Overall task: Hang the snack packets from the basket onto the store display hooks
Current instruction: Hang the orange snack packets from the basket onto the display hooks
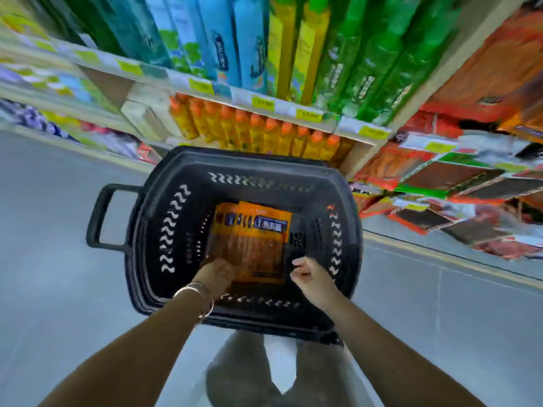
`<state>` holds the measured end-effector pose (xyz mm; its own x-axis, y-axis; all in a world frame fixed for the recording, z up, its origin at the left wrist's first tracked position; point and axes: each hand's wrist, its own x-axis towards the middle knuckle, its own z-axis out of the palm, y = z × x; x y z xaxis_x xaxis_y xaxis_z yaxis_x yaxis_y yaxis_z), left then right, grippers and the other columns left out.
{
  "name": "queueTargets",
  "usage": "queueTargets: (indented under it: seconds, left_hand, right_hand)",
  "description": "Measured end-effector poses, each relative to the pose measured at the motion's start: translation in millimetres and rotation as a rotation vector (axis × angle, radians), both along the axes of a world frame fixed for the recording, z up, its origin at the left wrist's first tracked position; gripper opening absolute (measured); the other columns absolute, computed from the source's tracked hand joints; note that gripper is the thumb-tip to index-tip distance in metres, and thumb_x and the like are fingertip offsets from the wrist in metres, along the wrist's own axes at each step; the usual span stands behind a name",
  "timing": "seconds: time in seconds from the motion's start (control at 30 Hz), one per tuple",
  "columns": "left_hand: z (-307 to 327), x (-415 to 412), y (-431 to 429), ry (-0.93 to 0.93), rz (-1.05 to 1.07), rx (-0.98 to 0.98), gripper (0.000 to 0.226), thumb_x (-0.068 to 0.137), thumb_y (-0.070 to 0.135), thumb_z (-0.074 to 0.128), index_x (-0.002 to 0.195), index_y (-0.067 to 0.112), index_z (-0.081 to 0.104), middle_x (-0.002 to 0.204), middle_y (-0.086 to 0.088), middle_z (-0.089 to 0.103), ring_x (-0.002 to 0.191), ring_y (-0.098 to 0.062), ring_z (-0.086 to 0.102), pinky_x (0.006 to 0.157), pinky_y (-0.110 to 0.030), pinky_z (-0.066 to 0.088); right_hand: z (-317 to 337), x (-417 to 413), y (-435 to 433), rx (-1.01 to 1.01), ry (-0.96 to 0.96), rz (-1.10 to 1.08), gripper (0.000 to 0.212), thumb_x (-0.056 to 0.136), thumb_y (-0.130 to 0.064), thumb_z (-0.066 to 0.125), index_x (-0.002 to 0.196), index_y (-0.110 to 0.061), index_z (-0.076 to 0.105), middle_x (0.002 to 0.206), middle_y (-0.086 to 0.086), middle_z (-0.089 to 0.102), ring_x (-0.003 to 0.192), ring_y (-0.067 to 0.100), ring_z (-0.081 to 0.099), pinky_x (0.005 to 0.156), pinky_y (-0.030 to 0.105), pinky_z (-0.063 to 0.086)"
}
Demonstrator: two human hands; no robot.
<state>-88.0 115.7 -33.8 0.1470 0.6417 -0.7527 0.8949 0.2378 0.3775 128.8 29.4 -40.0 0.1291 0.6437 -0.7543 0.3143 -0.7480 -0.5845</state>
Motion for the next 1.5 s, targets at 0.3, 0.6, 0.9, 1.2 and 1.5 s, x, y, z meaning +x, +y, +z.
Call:
queueTargets:
  seconds: [0.3,0.6,0.9,1.2,1.5]
  left_hand:
    - [-85,-40,37,-0.009,0.152,-0.136,0.017,0.091,0.017,0.052,0.104,0.017,0.063,0.102,-0.012,0.066,0.084,-0.023,0.057,0.07,-0.022,0.039]
    - [-161,-37,56,-0.06,0.232,-0.236,0.024,0.094,0.02,0.051,0.115,0.014,0.061,0.12,-0.005,0.06,0.106,-0.019,0.055,0.082,-0.016,0.036]
    - [-188,-38,81,-0.084,0.357,-0.136,0.017,0.092,0.018,0.049,0.103,0.022,0.061,0.101,0.002,0.06,0.087,-0.014,0.055,0.068,-0.022,0.04]
    - [-192,-42,82,-0.07,0.48,-0.134,0.033,0.09,0.03,0.055,0.121,0.02,0.053,0.104,0.006,0.056,0.091,-0.013,0.053,0.074,-0.023,0.037]
    - [-190,-41,81,-0.099,0.472,-0.16,0.038,0.09,0.031,0.054,0.127,0.021,0.049,0.12,0.003,0.058,0.098,-0.013,0.052,0.072,-0.023,0.038]
  right_hand:
    - [-121,-30,40,-0.287,-0.019,0.025,0.036,0.096,-0.026,0.051,0.13,-0.017,0.044,0.116,0.004,0.054,0.085,0.015,0.055,0.064,0.024,0.04]
    - [-224,-33,37,-0.193,-0.177,-0.155,0.043,0.095,-0.019,0.051,0.137,-0.015,0.046,0.127,0.006,0.057,0.115,0.026,0.055,0.088,0.024,0.04]
    - [-268,-67,80,-0.127,-0.17,-0.234,0.059,0.1,-0.035,0.037,0.152,-0.02,0.013,0.157,0.007,0.018,0.143,0.027,0.02,0.117,0.04,0.019]
    - [-255,-81,75,-0.001,-0.162,-0.295,0.072,0.076,-0.038,0.075,0.136,-0.024,0.038,0.139,0.014,0.029,0.125,0.021,0.033,0.105,0.043,0.034]
    - [-250,-61,81,-0.143,0.126,-0.669,0.053,0.071,-0.024,0.081,0.117,-0.032,0.053,0.115,-0.003,0.063,0.11,0.022,0.06,0.091,0.041,0.05]
